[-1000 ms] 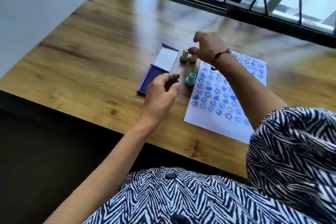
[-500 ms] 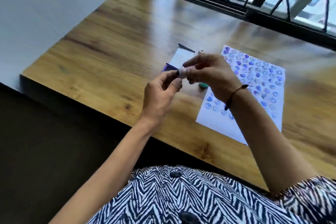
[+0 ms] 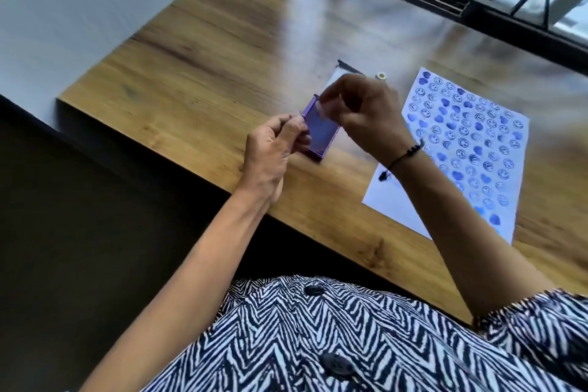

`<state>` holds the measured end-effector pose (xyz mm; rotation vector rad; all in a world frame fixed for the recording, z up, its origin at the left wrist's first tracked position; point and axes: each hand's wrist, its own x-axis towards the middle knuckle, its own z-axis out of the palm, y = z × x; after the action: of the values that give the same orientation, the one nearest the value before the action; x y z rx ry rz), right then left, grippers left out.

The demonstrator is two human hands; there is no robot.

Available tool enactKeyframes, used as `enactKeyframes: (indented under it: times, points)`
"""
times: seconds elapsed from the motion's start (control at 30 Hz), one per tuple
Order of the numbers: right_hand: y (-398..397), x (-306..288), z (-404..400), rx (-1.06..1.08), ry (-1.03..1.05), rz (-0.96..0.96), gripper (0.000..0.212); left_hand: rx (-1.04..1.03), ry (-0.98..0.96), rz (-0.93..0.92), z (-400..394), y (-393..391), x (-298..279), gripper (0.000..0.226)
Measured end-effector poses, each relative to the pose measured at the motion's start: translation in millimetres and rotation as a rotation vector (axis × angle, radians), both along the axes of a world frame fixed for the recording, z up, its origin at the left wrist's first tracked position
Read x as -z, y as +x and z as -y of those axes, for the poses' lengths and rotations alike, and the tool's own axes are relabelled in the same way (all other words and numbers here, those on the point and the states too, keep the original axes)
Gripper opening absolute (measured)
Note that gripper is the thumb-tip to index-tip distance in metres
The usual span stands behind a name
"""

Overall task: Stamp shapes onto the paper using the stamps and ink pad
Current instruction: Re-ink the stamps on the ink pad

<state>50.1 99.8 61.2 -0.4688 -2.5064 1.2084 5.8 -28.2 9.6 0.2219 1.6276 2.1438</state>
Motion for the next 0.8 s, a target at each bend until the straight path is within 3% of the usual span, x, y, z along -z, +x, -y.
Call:
enactKeyframes:
  times: [0.17, 0.27, 0.4, 0.5, 0.63, 0.8]
  points:
    - [-34, -6, -20, 0.028, 0.421, -0.037, 0.017, -0.076, -0.048, 0.001, 5, -5, 10, 0.008]
    - [-35, 27, -5, -0.142, 0.641, 0.193, 0.017, -0.091, -0.106, -0.049, 1, 0, 15, 0.01]
    - [-44, 21, -12, -0.239, 0.625, 0.272, 0.016, -0.078, -0.212, -0.109, 0, 9, 20, 0.002]
    - [-55, 13, -23, -0.16, 0.634, 0.169, 0.017, -0.086, -0.256, -0.162, 0, 11, 20, 0.004]
    - [-43, 32, -15, -0.241, 0.666, 0.3, 0.013, -0.108, -0.29, -0.228, 1, 13, 17, 0.014]
    - [-44, 28, -25, -0.254, 0.662, 0.31, 0.018, -0.106, -0.301, -0.24, 1, 16, 17, 0.015]
